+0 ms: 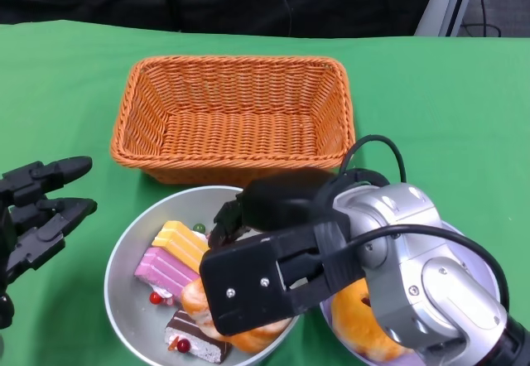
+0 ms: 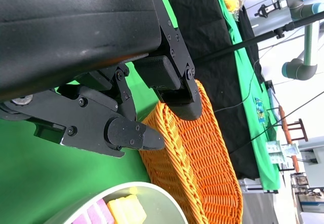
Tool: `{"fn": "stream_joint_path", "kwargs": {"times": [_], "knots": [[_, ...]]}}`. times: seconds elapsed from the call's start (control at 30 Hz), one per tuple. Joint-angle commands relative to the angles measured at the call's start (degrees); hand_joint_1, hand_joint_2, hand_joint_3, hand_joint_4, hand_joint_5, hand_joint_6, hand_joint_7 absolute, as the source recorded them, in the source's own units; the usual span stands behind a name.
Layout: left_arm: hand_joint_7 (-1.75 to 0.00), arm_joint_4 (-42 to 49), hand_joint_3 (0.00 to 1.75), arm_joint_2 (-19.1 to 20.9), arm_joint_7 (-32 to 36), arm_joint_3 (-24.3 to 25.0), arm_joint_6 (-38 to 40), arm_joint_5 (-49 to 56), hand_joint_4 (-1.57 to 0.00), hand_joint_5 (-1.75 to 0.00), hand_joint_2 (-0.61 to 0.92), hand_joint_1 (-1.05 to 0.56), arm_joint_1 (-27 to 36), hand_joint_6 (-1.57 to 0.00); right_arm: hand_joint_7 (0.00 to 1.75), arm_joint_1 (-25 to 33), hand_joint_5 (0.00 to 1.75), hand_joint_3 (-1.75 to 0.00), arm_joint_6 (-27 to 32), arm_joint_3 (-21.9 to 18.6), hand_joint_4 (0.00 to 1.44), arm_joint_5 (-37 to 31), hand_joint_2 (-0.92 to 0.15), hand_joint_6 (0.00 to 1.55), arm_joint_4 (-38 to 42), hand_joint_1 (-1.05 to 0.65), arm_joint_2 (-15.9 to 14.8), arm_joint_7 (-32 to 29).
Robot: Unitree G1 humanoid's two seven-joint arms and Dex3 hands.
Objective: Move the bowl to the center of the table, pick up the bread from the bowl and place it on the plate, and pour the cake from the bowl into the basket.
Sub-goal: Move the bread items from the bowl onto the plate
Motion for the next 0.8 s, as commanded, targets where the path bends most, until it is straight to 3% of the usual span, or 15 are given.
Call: {"fn": "stream_joint_path", "kwargs": {"times": [0.03,0.27,0.43,0.57,0.6,0.8], "knots": [[-0.06,-0.4,0.16,0.2,0.7,0.0,-0.5,0.3,-0.76,-0.62,0.92,-0.2,0.7,-0.94,0.09,-2.0,1.01,-0.23,0.9,0.2,0.7,1.4,-0.92,0.61,1.0,-0.93,-0.4,1.2],[-0.06,0.2,0.17,0.2,1.5,-0.3,-1.0,1.1,-0.76,-0.62,0.92,-0.2,0.7,-0.95,0.09,-3.7,1.16,-0.25,2.9,2.6,0.68,1.2,-0.92,0.53,3.4,-0.96,-0.2,2.3],[-0.06,0.2,0.2,-0.1,1.5,-0.5,-1.1,1.1,-0.77,-0.62,0.92,-0.17,0.7,-0.96,0.01,-5.8,1.08,-0.24,7.2,4.0,0.62,1.1,-0.92,0.36,5.5,-0.93,0.9,4.9],[-0.06,0.0,0.22,-0.2,1.6,-0.5,-0.6,1.0,-0.78,-0.63,0.92,-0.16,0.9,-0.98,0.01,-7.7,1.1,-0.26,6.3,6.4,0.66,1.3,-0.92,0.3,9.1,-0.93,0.3,6.0],[-0.06,0.0,0.23,-0.2,1.7,-0.5,-0.6,1.0,-0.77,-0.63,0.92,-0.15,0.9,-0.98,0.0,-7.9,1.18,-0.26,6.2,6.5,0.68,1.6,-0.92,0.26,9.6,-0.93,0.3,6.0],[-0.07,-0.6,0.25,-0.8,2.1,-0.5,-0.3,0.9,-0.8,-0.64,0.92,-0.15,1.2,-1.0,0.0,-7.7,1.33,-0.17,9.4,6.1,0.61,4.0,-0.92,0.2,13.4,-0.85,2.4,5.3]]}}
